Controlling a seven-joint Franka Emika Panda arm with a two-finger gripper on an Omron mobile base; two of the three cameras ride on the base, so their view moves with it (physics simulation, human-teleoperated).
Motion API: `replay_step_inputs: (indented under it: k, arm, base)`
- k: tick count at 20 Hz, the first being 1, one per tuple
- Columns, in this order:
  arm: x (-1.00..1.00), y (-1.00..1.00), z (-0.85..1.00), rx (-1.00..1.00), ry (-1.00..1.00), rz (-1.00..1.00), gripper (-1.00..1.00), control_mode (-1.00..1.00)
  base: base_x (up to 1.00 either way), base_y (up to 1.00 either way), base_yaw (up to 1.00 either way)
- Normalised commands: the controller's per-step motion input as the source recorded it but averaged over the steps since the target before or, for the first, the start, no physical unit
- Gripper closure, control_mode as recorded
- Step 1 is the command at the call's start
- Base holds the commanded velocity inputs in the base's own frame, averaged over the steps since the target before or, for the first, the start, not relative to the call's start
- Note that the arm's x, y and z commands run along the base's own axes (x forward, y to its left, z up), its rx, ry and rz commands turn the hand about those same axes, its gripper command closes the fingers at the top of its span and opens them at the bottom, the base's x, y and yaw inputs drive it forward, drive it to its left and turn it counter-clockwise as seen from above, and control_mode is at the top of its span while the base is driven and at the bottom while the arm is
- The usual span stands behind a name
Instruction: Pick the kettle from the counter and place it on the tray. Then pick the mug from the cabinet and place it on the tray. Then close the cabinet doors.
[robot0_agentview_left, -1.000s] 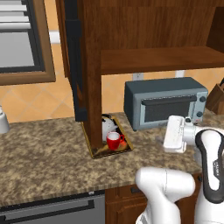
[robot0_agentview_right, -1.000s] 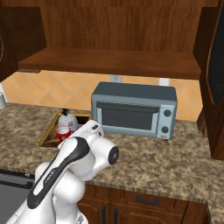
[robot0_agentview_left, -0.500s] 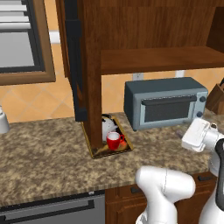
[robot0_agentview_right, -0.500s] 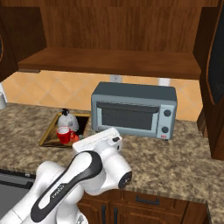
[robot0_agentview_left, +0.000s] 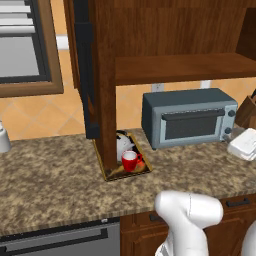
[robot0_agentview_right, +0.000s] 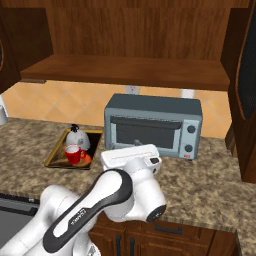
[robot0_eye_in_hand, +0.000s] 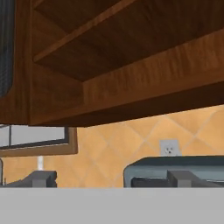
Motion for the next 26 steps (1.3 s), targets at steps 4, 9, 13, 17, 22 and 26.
replay_step_inputs:
  k: [4, 9, 13, 17, 22, 26]
  arm:
    - [-0.07, -0.64, 0.04, 0.03, 0.0, -0.07, -1.0, -1.0]
    - [-0.15, -0.64, -0.05, 0.0, -0.01, -0.01, -1.0, -1.0]
    - [-0.3, -0.65, 0.1, 0.0, -0.04, -0.03, -1.0, -1.0]
    - [-0.23, -0.58, 0.14, 0.0, -0.14, -0.03, -1.0, -1.0]
    - [-0.11, -0.61, 0.27, 0.0, -0.14, -0.02, -1.0, -1.0]
    - [0.0, -0.55, 0.1, 0.0, -0.03, -0.05, -1.0, -1.0]
  base:
    - [0.0, 0.0, 0.0]
    - [0.0, 0.0, 0.0]
    - [0.0, 0.0, 0.0]
    - [0.0, 0.0, 0.0]
    - [0.0, 0.0, 0.0]
    - [0.0, 0.0, 0.0]
